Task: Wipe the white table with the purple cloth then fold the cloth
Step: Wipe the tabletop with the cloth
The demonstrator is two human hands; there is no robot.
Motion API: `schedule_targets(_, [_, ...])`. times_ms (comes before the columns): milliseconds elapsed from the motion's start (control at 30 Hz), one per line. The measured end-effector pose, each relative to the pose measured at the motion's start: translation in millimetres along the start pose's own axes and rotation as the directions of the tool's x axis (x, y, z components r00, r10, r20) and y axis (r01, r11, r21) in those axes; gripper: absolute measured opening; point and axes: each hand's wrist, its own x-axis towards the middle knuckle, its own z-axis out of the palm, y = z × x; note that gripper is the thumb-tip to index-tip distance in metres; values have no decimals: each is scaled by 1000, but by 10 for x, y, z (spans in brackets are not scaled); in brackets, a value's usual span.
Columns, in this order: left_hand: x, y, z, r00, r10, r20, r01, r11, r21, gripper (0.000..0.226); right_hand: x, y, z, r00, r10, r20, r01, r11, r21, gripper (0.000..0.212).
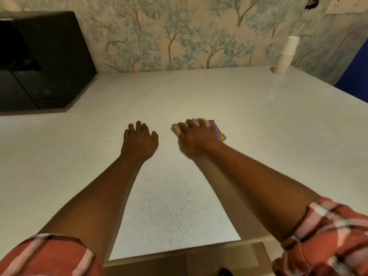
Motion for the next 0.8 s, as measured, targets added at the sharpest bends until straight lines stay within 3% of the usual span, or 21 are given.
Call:
schedule_targets(100, [-39,0,0,999,29,-14,-28,999,42,61,-11,354,39,962,273,-3,-273,961,-41,55])
schedule_targets(200, [-49,10,-8,999,31,-11,-31,999,35,60,-56,409,101,831,556,18,-554,830,-68,61])
schedule_targets(300, [-33,10,-4,1000,26,-17,-26,1000,7,61,-134,281,134,734,670,112,-673,740,-17,67])
schedule_targets(467, [-13,-2,16,999,26,-27,-26,1000,-16,62,-514,-95,200,813,571,111,-569,821,-54,71])
schedule_targets(600, [-28,-7,18,999,29,-28,-29,999,-13,61,-939,-220,117,968,227,111,-238,966,100,62])
schedule_targets(700, [-15,3,13,999,21,-30,-22,1000,-17,58,-1229,-22,6,984,71,161,-92,988,128,56])
schedule_targets(800, [-4,3,-1,1000,5,-26,-6,999,-42,54,-1373,272,-32,981,114,157,-132,985,109,53])
